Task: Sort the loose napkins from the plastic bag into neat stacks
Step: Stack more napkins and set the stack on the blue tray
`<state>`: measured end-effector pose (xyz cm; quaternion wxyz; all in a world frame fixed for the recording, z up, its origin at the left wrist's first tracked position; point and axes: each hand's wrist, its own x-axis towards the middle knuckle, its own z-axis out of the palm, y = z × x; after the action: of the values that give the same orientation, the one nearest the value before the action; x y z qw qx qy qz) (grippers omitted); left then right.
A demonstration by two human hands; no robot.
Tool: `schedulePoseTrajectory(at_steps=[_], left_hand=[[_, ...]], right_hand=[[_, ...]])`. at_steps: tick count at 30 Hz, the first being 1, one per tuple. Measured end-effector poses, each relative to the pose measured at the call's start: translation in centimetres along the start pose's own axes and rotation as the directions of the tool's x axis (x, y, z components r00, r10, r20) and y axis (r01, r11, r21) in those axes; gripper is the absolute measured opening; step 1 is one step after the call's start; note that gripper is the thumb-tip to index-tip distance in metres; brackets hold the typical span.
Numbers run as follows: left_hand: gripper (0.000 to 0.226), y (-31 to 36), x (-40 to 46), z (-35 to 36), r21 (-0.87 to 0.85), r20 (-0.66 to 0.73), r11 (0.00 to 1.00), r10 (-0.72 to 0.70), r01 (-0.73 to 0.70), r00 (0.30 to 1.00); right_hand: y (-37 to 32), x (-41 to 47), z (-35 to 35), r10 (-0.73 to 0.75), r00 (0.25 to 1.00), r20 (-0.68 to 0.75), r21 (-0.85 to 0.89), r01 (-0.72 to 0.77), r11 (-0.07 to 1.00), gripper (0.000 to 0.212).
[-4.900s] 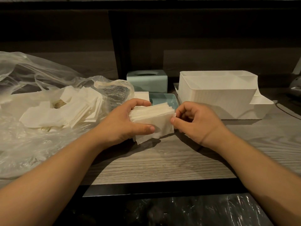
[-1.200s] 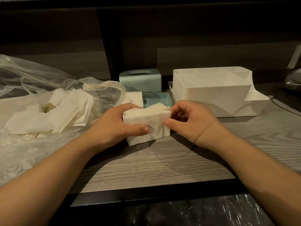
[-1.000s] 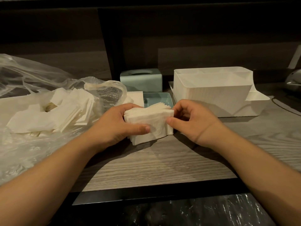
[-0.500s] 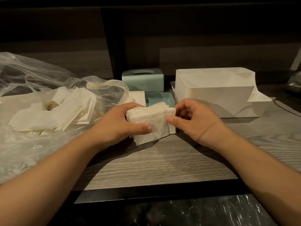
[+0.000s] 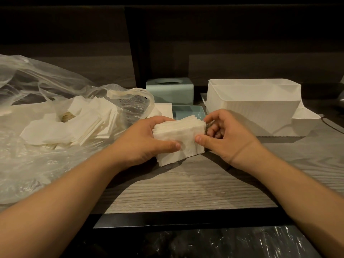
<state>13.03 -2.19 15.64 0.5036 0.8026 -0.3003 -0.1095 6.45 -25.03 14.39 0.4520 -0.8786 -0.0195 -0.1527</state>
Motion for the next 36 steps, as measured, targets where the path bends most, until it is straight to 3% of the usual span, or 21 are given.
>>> schedulePoseTrajectory(at_steps=[3,5,9,15,20,25,36], left_hand=[[0.044,0.0,-0.1,-0.1,-0.010,0.064,1.000,0.031,-0.030,0.997],[0.044,0.0,-0.2,-0.3,-0.002,0.123,0.998,0.059,-0.059,0.991],[0.058,0.2,-0.4,-0.2,0.075,0.149,0.995,0.061,-0.073,0.987],[0.093,-0.2,-0.2,-0.3,0.186,0.139,0.982,-0.037,0.010,0.990],[0.079,0.2,-0.3,-0.2,0.136,0.090,0.991,-0.017,0.005,0.996],[0.041,0.2,-0.4,0.0,0.010,0.103,1.000,0.004,-0.005,0.995],[0.037,0.4,-0.4,0.1,0.004,0.073,1.000,0.005,-0.005,0.997]], right_hand=[[-0.1,-0.3,-0.3,0.007,0.995,0.099,0.044,-0.012,0.999,0.076],[-0.5,-0.6,-0.4,0.006,0.980,0.197,0.050,-0.016,0.999,0.088],[-0.8,-0.6,-0.5,-0.053,0.965,0.259,-0.093,0.079,0.992,0.060],[-0.8,-0.9,-0.8,-0.058,0.952,0.299,0.065,0.040,0.997,0.051],[-0.4,-0.7,-0.7,-0.056,0.956,0.289,0.077,0.035,0.996,0.042],[-0.3,-0.6,-0.7,-0.049,0.965,0.257,0.031,0.043,0.999,0.033],[-0.7,-0.6,-1.3,-0.026,0.968,0.248,-0.016,0.031,0.999,0.035]])
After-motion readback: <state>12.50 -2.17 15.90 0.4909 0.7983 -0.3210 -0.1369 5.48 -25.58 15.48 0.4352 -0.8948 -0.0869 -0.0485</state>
